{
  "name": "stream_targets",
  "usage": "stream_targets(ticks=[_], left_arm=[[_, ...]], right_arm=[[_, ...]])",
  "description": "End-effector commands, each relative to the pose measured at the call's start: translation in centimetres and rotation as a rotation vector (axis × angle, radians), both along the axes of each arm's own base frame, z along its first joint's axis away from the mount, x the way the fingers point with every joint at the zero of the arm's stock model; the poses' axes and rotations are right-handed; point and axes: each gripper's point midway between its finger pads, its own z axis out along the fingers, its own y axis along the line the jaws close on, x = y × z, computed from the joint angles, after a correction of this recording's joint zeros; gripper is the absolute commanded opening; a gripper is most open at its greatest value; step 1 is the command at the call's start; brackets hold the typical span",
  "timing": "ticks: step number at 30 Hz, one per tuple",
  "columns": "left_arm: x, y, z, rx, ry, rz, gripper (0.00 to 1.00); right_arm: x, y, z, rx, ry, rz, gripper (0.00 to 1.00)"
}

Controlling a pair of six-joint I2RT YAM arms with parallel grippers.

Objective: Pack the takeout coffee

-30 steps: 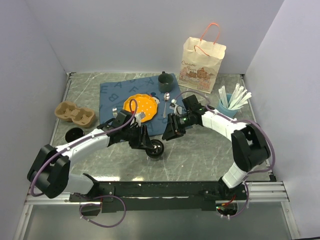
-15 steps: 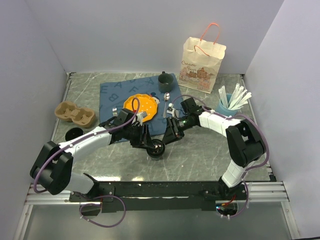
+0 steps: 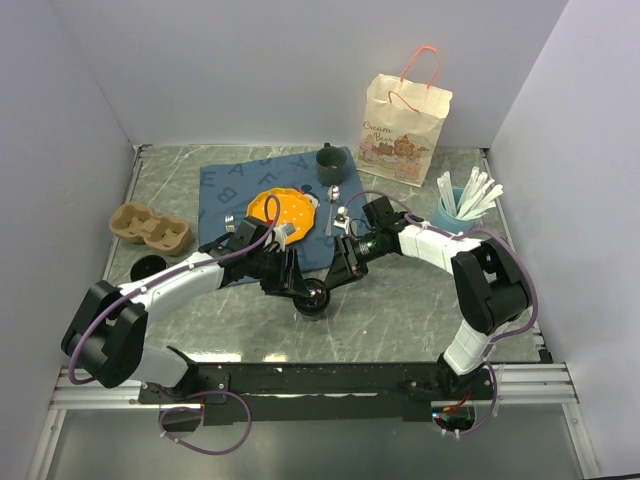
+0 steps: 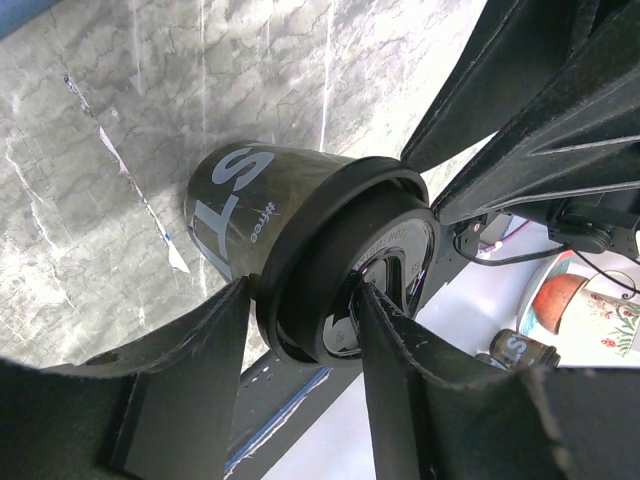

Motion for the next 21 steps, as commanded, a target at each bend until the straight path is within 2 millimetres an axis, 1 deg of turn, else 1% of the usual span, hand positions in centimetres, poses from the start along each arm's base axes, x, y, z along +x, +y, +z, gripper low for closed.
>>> stream_targets(ticks=[1,5,11,21], left_arm=[[-1.0,3.8,-5.9,0.247,0.049,0.036,0.5],[-0.8,3.8,-5.8,0.246,0.045,0.036,0.5],[-1.0,3.9,-5.8,0.25,0.045,0.034,0.5],[-1.1,4.0,-5.7,0.244,0.041,0.036,0.5]], right_arm=[[-0.1,-0.4,-1.6,-0.053,-0.035,-0.001,0.37],[-0.1,-0.5,-1.4,-0.053,-0.036,-0.004,0.37],[0.4,-1.0,-0.8,-0.054,-0.051,-0.028,0.41],[0.4,-1.3,-0.6,-0.051,-0.054,-0.028,0.38]])
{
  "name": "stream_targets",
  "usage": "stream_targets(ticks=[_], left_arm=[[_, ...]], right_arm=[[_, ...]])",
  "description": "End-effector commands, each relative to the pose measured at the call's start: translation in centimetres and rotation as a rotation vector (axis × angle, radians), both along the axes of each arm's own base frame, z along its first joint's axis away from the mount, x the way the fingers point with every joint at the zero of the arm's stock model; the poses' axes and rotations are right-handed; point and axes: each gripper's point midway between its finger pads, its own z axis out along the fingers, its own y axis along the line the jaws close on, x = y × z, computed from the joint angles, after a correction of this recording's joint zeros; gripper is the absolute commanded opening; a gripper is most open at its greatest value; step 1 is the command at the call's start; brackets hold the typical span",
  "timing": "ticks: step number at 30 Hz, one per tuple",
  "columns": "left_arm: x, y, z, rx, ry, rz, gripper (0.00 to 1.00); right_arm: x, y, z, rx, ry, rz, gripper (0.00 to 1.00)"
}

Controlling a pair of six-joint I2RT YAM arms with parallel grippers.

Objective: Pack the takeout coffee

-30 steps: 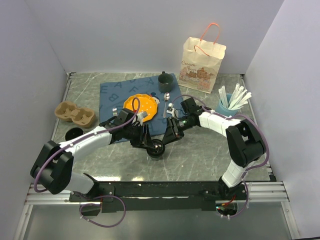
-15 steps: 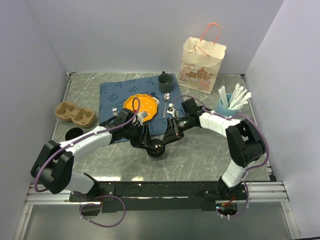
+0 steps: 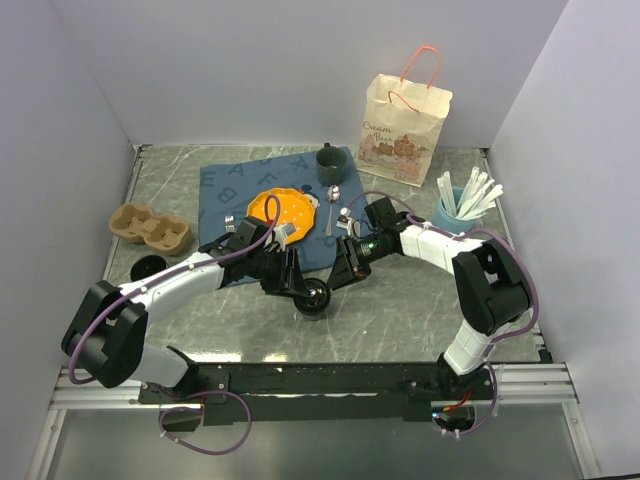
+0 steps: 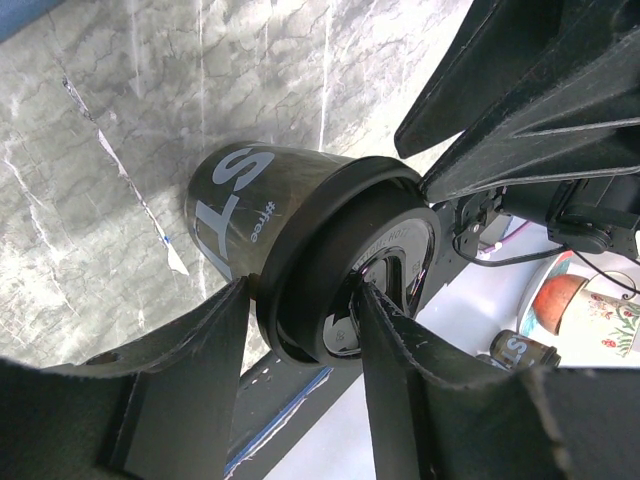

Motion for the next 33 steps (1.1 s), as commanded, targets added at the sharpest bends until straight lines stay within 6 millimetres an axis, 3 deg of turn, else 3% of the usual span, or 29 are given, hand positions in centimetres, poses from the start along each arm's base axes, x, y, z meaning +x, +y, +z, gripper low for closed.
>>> stream_targets(ticks=[1,8,14,23,27,29,32,33], left_arm=[[-1.2,4.0,-5.8,0.247,0.048,0.038,0.5],[-1.3,3.9,-5.9,0.235,0.051,0.038,0.5],[-1.6,4.2,-6.5,0.255,0.072,0.055,0.49],[-2.1,4.9,-8.0,0.301,0.124,0.081,0.48],[-2.4,5.5,-9.2,0.347,0.159,0.089,0.47],[-2.5,5.8,-9.6,0.37,0.167,0.092,0.47],[-2.2,5.4,-9.4,0.353,0.154,0.075,0.47],[-2.0,5.2,-9.2,0.343,0.146,0.069,0.48]], right_arm=[[0.0,-0.5,0.2,-0.005,-0.04,0.003,0.38],[0.2,-0.1,0.1,0.015,-0.03,0.006,0.39],[0.5,0.1,-0.7,0.035,-0.029,-0.027,0.32],[-1.2,-2.7,-5.9,-0.118,0.078,-0.157,0.27],[-3.0,-3.6,-8.1,-0.161,0.154,-0.179,0.28],[-3.3,-3.5,-8.0,-0.15,0.177,-0.193,0.28],[-2.8,-2.8,-5.5,-0.089,0.15,-0.187,0.31],[-1.6,-2.3,-3.2,-0.054,0.085,-0.186,0.32]])
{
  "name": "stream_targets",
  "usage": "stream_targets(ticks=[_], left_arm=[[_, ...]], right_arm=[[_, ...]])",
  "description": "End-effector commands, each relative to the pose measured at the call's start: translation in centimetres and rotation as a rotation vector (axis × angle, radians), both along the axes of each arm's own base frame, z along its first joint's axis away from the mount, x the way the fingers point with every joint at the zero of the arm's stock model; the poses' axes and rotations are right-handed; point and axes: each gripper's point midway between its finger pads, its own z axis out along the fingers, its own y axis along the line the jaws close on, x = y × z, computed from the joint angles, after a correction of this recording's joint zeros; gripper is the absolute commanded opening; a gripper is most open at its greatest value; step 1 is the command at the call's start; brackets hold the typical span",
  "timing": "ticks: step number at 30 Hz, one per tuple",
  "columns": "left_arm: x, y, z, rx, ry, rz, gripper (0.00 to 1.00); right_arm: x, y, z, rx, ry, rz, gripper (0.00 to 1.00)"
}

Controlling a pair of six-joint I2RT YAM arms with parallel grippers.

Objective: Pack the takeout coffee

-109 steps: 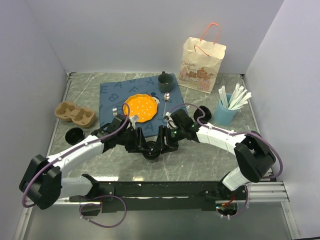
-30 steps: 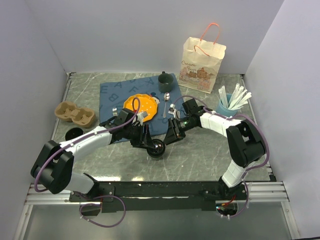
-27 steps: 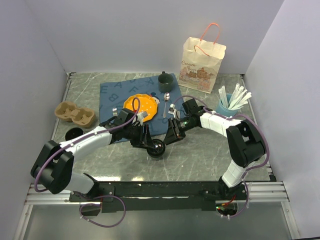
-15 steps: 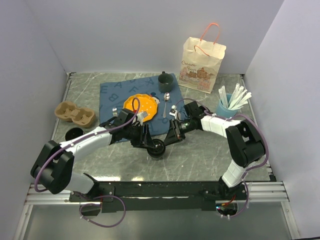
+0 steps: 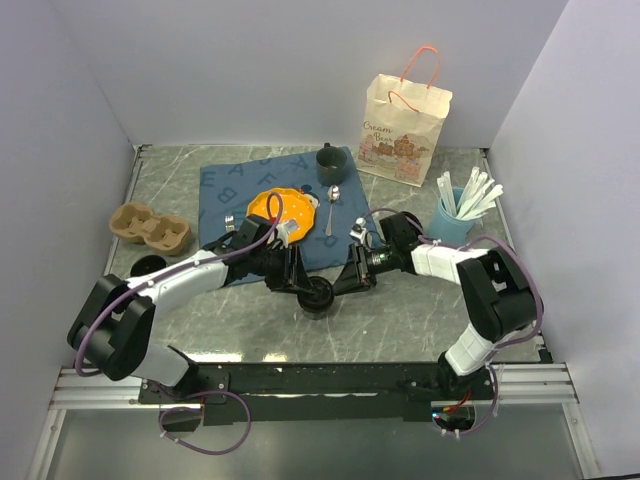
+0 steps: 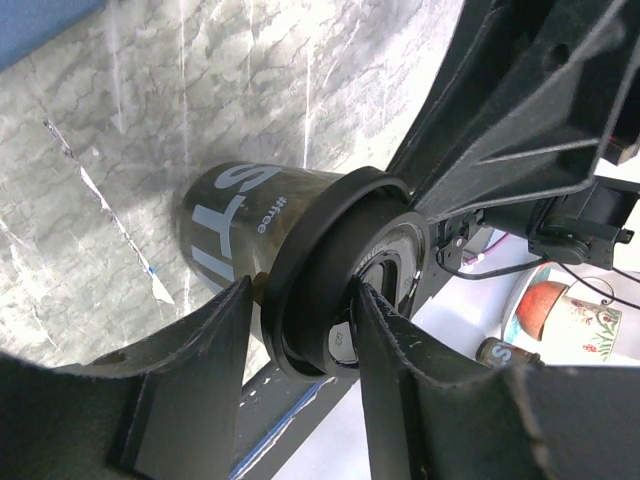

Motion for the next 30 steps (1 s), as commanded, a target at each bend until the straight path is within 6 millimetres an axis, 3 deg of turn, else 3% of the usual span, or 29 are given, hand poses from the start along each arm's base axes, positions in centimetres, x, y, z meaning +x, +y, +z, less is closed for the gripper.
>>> stream_targets(ticks=[1,3,7,21,30], left_arm=[[-2.6,6.1,-8.4,0.366,0.122,0.044,0.48],[-2.5,5.9,-8.4,0.363,0.113,0.03,0.48],[-2.2,5.8,-8.4,0.369,0.105,0.015,0.48],[-1.5,5.5,-8.0,0.364,0.078,-0.004,0.48],[-1.4,5.4,-8.2,0.364,0.081,0.002,0.48]], right_arm=[[-0.3,-1.2,-0.9,-0.159,-0.019,-0.045,0.32],[1.2,-0.5,2.2,-0.125,-0.094,-0.037,0.34],[1.7,-0.3,4.4,-0.107,-0.131,-0.014,0.36],[3.7,0.2,2.5,-0.139,-0.135,0.036,0.36],[2.9,0.8,2.1,-0.068,-0.095,0.071,0.36]])
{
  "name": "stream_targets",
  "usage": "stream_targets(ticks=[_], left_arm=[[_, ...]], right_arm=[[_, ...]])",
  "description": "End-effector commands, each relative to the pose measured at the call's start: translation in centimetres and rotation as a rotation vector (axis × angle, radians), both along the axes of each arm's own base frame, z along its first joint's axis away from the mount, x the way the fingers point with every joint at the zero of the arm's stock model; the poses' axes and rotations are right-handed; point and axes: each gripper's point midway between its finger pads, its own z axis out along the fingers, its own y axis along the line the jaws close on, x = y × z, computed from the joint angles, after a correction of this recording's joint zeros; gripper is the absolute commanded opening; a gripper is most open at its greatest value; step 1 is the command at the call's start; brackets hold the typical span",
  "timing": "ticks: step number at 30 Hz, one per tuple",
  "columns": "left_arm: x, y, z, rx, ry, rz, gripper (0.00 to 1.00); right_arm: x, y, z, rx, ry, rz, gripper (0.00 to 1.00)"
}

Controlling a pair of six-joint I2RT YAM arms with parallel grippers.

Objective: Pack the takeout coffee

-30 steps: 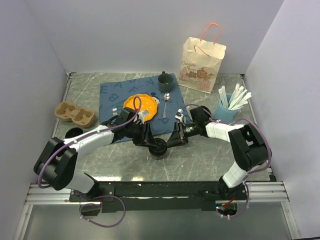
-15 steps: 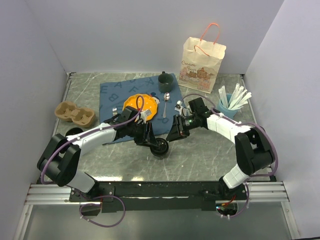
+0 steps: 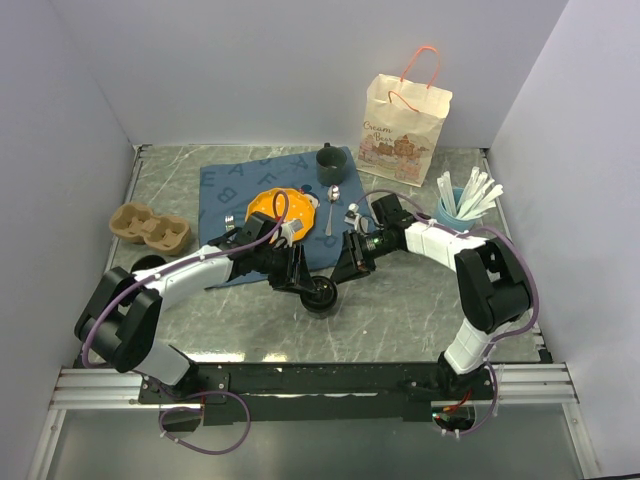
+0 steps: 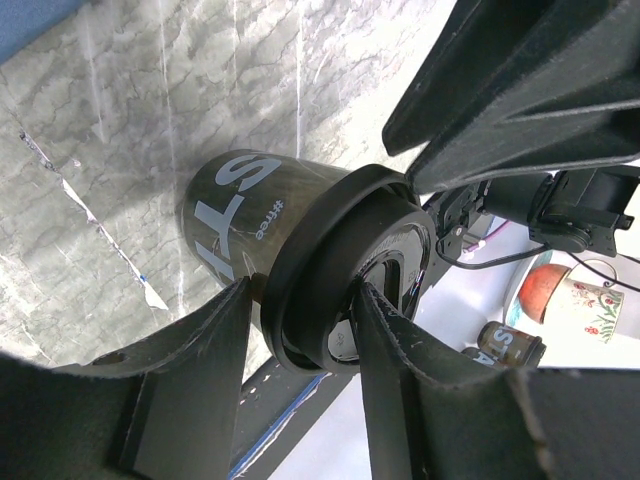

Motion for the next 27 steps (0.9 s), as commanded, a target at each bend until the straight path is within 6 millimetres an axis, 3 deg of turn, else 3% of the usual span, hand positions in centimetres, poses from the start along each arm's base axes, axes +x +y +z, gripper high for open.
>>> stream_targets(ticks=[1,9,21,27], left_arm=[[-1.8,6.1,-8.2,0.37,0.067,0.047,0.48],[-1.8,6.0,-8.5,0.371,0.075,0.051,0.48],[-2.4,6.5,-9.3,0.389,0.096,0.056,0.48],[-3.0,7.3,-10.3,0.427,0.116,0.075,0.47]], right_arm=[[0.2,0.7,0.8,0.069,-0.031,0.036,0.36],[0.1,0.8,-0.1,0.06,-0.018,0.028,0.36],[-1.0,-0.2,-3.7,-0.009,0.022,-0.02,0.26],[-2.5,-1.5,-6.9,-0.084,0.083,-0.084,0.24]])
